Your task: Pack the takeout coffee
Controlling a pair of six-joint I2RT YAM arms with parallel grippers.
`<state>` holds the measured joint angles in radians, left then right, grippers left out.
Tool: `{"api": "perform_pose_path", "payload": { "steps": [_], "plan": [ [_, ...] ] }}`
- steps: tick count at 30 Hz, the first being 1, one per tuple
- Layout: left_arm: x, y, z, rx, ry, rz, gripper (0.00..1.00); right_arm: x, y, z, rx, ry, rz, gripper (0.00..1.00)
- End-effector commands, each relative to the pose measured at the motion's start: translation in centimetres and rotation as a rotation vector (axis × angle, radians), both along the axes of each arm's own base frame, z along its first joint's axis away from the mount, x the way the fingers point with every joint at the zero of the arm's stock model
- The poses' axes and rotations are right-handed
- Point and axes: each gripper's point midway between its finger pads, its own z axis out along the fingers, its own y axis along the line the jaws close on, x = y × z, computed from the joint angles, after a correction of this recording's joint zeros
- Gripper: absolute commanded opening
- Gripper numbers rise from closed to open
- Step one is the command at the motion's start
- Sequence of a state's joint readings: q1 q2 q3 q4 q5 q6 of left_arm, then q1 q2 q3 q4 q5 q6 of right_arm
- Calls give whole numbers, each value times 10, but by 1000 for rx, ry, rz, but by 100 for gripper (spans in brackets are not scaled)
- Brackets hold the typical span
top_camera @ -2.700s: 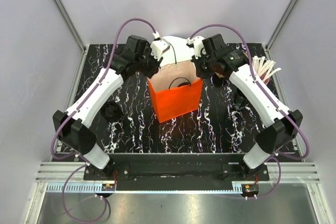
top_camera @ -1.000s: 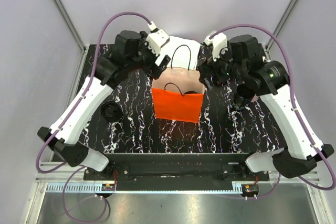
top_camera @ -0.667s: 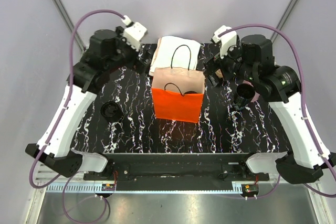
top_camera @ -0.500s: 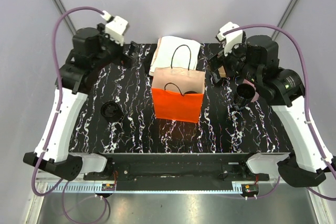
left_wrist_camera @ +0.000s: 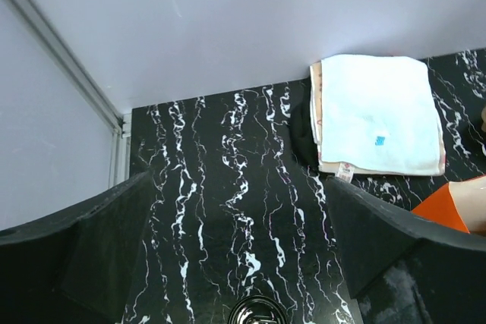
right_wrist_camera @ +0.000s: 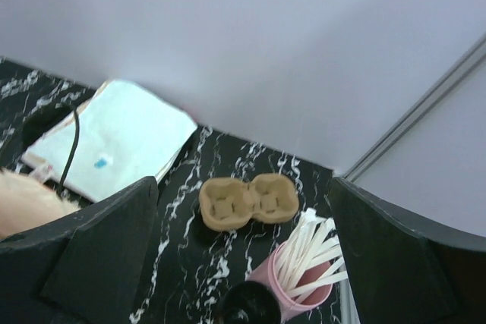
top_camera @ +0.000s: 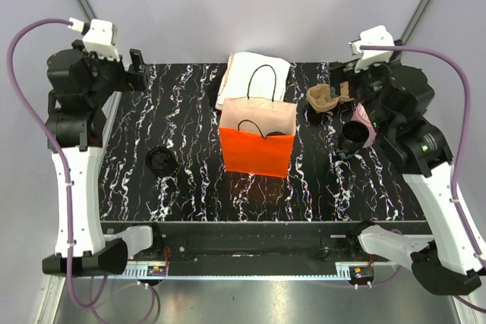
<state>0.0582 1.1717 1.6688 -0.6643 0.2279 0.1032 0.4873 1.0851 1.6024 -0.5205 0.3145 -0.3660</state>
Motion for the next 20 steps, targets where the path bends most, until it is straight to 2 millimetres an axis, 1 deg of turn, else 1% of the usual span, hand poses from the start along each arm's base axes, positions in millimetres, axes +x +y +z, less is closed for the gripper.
{"api": "perform_pose_path", "payload": {
  "steps": [1,2,3,4,6,10,13,20],
  "plan": [
    [-25,11,40,-16,-193,57,99,-18,-28,51,79,-194,-93,100],
    [-25,16,37,-13,-214,85,99,-21,-30,51,79,-199,-95,100],
    [-36,17,44,-8,-253,91,99,-23,-31,50,79,-201,-96,100],
    [-40,18,45,-7,-268,98,99,-24,-31,47,77,-198,-93,100],
    [-47,21,47,-7,-285,120,99,-32,-33,50,93,-211,-82,100],
    [-51,27,48,-35,-294,165,99,-46,-38,49,111,-225,-70,100],
    [-53,30,50,-54,-302,180,99,-52,-41,49,123,-233,-67,100],
    [-60,36,62,-65,-329,220,99,-56,-39,47,132,-221,-42,100]
  ]
}}
